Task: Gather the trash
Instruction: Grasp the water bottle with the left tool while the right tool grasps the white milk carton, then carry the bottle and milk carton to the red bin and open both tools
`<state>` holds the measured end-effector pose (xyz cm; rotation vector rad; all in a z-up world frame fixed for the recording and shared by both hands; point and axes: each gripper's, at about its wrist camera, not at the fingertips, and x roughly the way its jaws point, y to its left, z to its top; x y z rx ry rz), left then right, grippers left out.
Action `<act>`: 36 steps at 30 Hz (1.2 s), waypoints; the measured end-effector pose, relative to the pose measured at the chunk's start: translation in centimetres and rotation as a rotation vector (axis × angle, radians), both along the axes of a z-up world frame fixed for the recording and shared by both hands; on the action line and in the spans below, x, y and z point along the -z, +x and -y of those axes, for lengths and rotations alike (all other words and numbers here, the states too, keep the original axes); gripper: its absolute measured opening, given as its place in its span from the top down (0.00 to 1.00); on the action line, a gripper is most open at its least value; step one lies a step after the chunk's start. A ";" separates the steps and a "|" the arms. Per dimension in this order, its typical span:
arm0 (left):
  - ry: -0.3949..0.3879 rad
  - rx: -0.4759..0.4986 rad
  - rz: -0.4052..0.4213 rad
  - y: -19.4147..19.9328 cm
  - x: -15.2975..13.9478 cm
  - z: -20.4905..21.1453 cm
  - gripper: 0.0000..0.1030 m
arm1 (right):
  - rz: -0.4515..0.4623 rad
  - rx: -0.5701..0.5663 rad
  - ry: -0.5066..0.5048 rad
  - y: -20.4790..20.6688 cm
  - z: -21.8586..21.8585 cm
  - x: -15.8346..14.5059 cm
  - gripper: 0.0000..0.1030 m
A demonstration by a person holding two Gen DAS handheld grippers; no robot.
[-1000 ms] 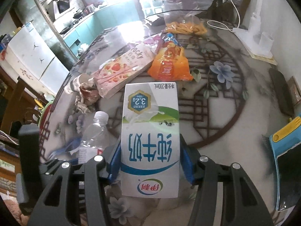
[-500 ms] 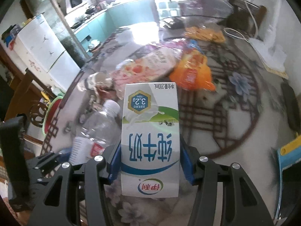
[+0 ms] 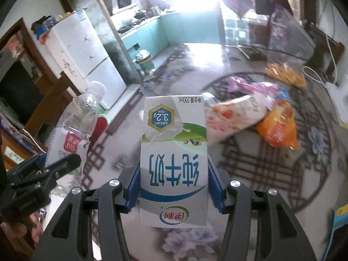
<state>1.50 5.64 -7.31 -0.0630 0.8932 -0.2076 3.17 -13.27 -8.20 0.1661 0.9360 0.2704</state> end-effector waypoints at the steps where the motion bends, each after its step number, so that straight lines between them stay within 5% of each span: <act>1: -0.003 -0.009 0.005 0.0 -0.3 -0.9 0.45 | 0.000 -0.006 -0.001 0.2 -0.5 -0.1 0.50; 19: -0.036 0.106 0.065 6.9 -1.5 -10.5 0.46 | 0.029 0.111 -0.029 4.6 -9.4 -1.9 0.50; 24: -0.053 0.096 0.026 9.1 -0.3 -14.6 0.50 | 0.000 0.101 -0.044 6.4 -13.7 -1.2 0.50; 25: -0.057 0.092 0.015 9.6 0.1 -15.5 0.52 | -0.004 0.098 -0.046 6.6 -14.3 -1.1 0.50; 27: -0.070 0.092 -0.015 10.6 0.9 -17.0 0.99 | -0.015 0.091 -0.056 7.2 -15.7 -0.8 0.50; 33: -0.105 0.060 -0.091 12.5 4.8 -21.2 0.99 | -0.035 0.078 -0.071 8.7 -18.7 0.0 0.50; 36: -0.099 -0.044 -0.143 12.7 9.5 -24.6 0.69 | -0.045 0.053 -0.069 9.1 -19.8 0.5 0.50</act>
